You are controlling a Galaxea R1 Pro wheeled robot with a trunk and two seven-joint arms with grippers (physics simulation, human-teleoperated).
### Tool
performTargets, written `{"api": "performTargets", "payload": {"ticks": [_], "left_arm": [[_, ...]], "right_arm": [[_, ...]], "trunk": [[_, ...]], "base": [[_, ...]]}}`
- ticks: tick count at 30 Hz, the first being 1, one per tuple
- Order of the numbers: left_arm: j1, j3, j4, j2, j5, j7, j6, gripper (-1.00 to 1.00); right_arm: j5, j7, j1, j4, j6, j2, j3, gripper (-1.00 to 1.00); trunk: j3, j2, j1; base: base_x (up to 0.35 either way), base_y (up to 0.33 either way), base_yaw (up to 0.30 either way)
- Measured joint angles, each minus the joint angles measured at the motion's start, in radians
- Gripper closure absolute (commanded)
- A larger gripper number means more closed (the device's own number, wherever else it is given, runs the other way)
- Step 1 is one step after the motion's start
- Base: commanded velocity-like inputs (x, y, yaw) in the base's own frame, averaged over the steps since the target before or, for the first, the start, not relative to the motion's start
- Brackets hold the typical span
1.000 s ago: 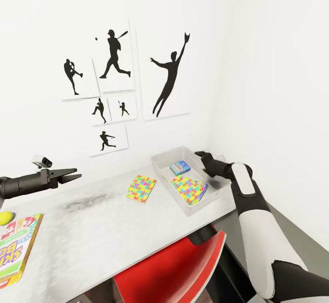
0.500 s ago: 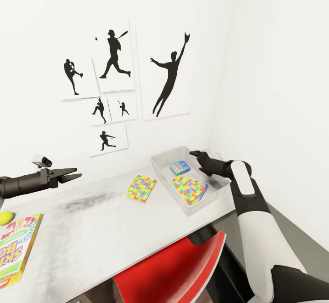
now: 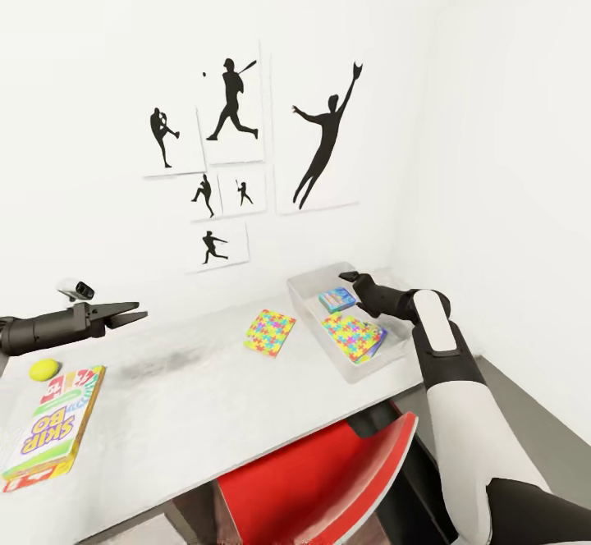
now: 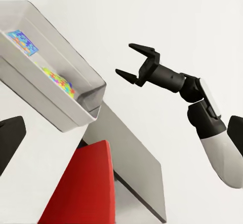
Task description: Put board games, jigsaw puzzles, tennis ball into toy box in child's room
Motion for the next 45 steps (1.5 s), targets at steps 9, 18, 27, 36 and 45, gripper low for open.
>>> {"api": "performTargets", "payload": {"ticks": [9, 18, 27, 36, 45], "left_arm": [[0.0, 0.0, -0.016, 0.0, 0.0, 0.0, 0.0, -1.0], [0.0, 0.001, -0.018, 0.0, 0.0, 0.0, 0.0, -1.0], [0.0, 0.003, -0.018, 0.0, 0.0, 0.0, 0.0, -1.0], [0.0, 0.002, -0.017, 0.002, 0.0, 0.0, 0.0, -1.0], [0.002, 0.004, -0.01, 0.013, -0.008, 0.0, -0.001, -1.0]], "right_arm": [[0.0, -0.001, 0.0, 0.001, 0.0, 0.0, 0.001, -1.0], [0.001, -0.001, 0.0, 0.003, -0.002, 0.0, 0.001, -1.0], [0.002, -0.001, 0.0, 0.008, -0.002, 0.001, 0.002, -1.0], [0.002, -0.002, 0.0, 0.009, -0.002, 0.002, 0.002, -1.0], [0.003, 0.002, -0.003, 0.001, 0.001, -0.002, 0.04, -1.0]], "trunk": [[0.006, 0.0, 0.0], [0.013, 0.0, 0.0], [0.019, 0.0, 0.0], [0.023, 0.0, 0.0], [0.024, 0.0, 0.0]], "base": [[-0.12, 0.0, 0.265], [-0.008, 0.0, 0.267], [0.0, 0.0, 0.268], [0.0, 0.0, 0.268], [-0.002, 0.0, 0.057]]}}
